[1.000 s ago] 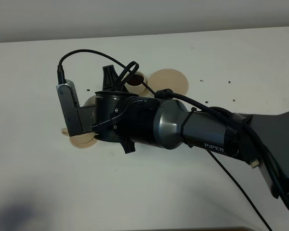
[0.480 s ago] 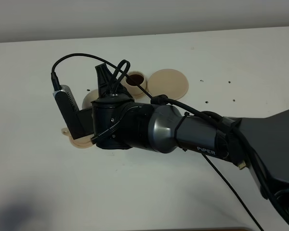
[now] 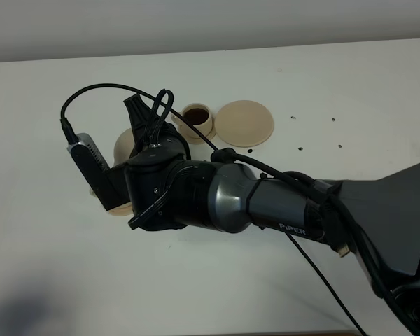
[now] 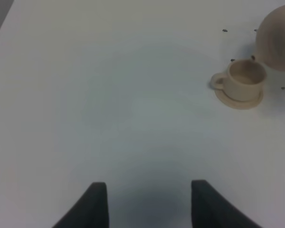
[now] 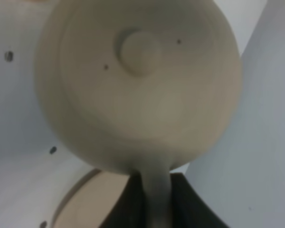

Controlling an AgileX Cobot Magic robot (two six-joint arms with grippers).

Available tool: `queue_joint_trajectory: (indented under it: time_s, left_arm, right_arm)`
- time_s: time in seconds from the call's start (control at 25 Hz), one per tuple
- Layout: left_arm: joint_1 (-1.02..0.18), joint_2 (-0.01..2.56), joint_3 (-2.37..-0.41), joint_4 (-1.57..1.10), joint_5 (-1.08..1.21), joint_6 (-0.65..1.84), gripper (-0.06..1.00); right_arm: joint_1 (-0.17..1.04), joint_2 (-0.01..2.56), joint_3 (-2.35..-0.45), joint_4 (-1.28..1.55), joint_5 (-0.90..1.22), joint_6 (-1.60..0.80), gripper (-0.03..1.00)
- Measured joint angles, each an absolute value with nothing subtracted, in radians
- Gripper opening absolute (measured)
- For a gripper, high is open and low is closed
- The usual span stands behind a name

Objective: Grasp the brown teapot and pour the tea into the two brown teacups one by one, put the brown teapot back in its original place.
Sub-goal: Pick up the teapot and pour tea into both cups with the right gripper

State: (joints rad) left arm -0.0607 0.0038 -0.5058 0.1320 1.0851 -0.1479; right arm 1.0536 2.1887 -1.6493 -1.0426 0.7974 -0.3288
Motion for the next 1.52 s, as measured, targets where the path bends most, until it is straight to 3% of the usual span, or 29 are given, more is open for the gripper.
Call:
queue_joint_trajectory:
  time_s: [1.52]
  left_arm:
    - [-0.061,0.004,-0.506,0.132,1.085,-0.148,0.43]
  right_arm:
    - [1.075,2.229,-1.649,-1.241,0.835,-0.418,0.09]
